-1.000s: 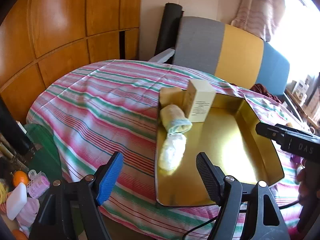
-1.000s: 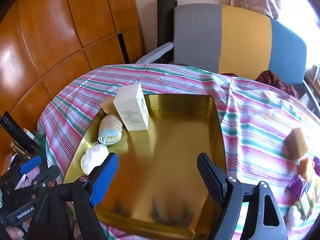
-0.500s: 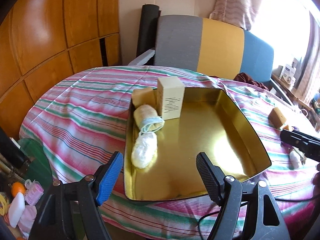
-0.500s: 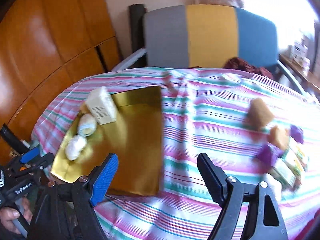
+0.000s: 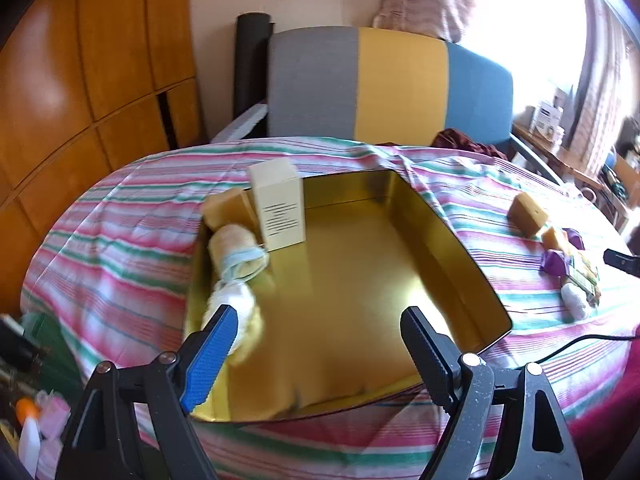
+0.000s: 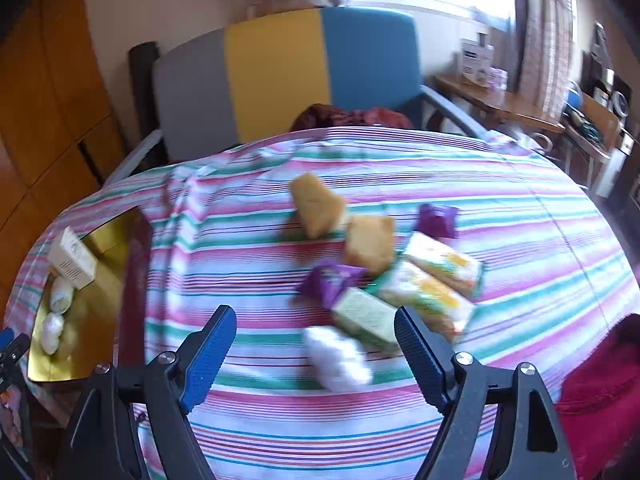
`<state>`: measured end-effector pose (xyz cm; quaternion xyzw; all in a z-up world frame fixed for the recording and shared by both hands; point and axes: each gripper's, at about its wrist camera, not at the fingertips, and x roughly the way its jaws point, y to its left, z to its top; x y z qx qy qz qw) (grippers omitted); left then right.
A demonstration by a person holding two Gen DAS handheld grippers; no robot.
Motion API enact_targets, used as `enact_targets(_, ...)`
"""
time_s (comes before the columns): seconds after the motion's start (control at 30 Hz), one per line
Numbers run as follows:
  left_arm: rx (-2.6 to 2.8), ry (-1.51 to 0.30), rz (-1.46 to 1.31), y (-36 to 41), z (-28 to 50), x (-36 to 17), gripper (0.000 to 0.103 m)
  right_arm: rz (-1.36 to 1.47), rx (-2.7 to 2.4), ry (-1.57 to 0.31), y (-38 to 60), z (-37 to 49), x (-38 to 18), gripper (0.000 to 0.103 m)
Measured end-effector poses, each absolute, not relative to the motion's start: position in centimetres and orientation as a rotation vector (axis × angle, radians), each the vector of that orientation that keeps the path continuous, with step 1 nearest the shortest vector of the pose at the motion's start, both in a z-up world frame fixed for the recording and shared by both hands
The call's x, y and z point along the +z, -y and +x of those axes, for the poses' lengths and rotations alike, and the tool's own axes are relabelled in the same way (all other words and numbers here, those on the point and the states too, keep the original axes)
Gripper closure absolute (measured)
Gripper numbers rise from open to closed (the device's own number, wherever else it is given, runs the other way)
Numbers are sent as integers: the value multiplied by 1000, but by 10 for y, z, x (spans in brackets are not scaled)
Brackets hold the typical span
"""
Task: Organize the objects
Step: 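Move both open grippers back over the remaining items on the cloth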
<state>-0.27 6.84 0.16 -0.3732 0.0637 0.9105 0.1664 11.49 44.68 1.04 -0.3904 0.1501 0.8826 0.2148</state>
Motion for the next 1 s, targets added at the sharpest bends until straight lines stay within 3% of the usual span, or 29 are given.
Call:
enact_targets(0.4, 2340, -306, -964, -166, -1, 15, 22, -869, 2245, -850, -533, 174, -10, 20)
enact_targets(0.57, 2186, -389, -939, -223, 8, 12, 24, -778, 2244, -918, -537, 185, -7, 20)
enact_targets(0.7, 2032, -409, -999, -272, 12, -3, 40, -763, 2244, -962, -540, 186, -8, 20)
enact_targets(1.0, 1816, -407, -1068, -353, 32, -29, 41, -750, 2237, -1037, -547, 190, -14, 20)
